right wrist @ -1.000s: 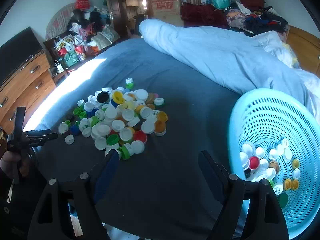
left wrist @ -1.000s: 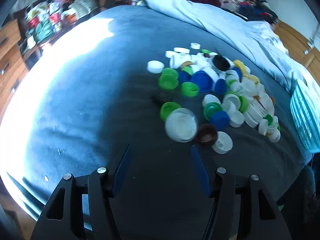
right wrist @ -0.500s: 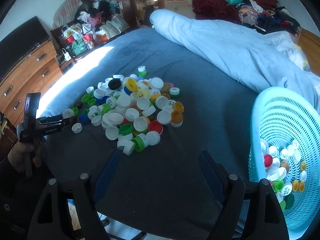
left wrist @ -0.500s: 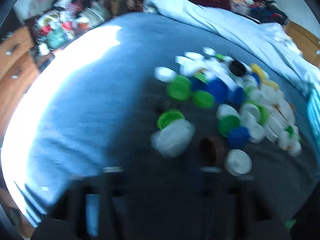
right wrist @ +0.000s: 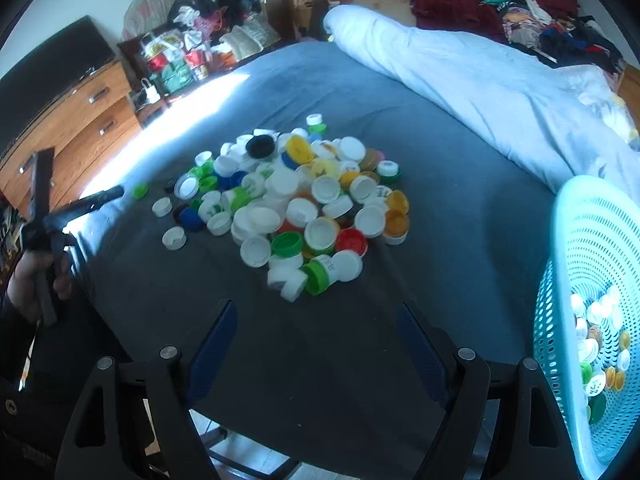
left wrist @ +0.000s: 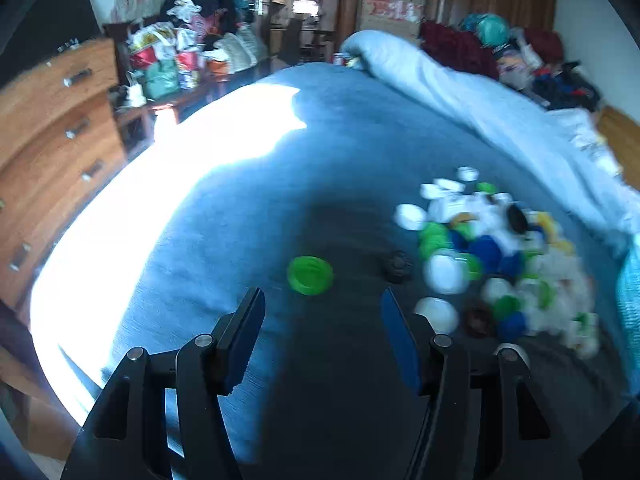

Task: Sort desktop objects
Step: 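Grasp a green cap with the left gripper while the right grasps a white cap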

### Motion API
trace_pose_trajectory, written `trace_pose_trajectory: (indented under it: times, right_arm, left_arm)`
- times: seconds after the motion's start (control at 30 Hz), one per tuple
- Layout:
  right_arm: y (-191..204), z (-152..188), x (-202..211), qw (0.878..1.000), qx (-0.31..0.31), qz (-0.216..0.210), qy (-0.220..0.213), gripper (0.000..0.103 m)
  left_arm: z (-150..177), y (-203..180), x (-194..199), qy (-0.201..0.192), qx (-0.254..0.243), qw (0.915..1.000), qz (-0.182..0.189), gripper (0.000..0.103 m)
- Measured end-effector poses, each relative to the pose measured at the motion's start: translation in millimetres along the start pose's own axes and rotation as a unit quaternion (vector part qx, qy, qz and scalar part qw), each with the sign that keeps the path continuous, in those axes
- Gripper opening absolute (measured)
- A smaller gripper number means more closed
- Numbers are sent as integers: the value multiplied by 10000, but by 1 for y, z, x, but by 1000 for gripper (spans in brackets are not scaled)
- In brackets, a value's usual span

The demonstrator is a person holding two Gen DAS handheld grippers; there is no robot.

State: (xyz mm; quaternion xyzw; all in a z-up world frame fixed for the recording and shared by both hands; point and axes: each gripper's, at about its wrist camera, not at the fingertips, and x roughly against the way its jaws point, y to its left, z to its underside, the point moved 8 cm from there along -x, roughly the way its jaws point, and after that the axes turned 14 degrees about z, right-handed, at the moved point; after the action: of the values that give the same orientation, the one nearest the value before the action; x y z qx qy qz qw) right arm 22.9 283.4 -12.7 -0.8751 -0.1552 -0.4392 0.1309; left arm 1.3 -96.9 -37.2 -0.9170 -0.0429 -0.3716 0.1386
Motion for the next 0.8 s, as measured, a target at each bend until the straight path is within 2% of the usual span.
trace_pose_trajectory:
  times: [0.2, 0.33, 0.37, 0.4, 0.43, 0.53, 0.57, 0.67, 0.8]
  right_arm:
    - [10, 1, -4, 10000, 41, -56, 69, 86]
    - [38, -9, -4, 9990, 280, -352, -54, 83]
    - [47, -11, -4, 9982, 380, -450, -91, 79]
    - [60, -16, -6, 9970, 494, -589, -123, 77]
    - [70, -19, -8, 9957, 566, -715, -143, 73]
    - [106, -36, -18, 9904, 757, -1140, -172, 52]
    - [121, -45, -24, 9877, 797, -1335, -169, 48]
    - [160, -64, -39, 9816, 890, -1680, -162, 48]
    - [216, -82, -71, 9748, 1200, -1883, -14, 49]
  left_arm:
    - [-8, 17, -30, 103, 142, 9998, -87, 55]
    - [-5, 23, -50, 311, 135, 9992, -219, 55]
    - [-3, 24, -54, 387, 183, 9988, -225, 53]
    - [-1, 27, -55, 418, 251, 9985, -241, 41]
    - [0, 29, -53, 375, 297, 9984, -294, 26]
    - [-2, 35, -41, 126, 488, 9985, -235, 25]
    - [-3, 38, -36, 22, 554, 9982, -229, 25]
    - [-5, 48, -25, -217, 766, 9965, -242, 25]
    - [-4, 55, -27, -240, 973, 9948, -159, 25]
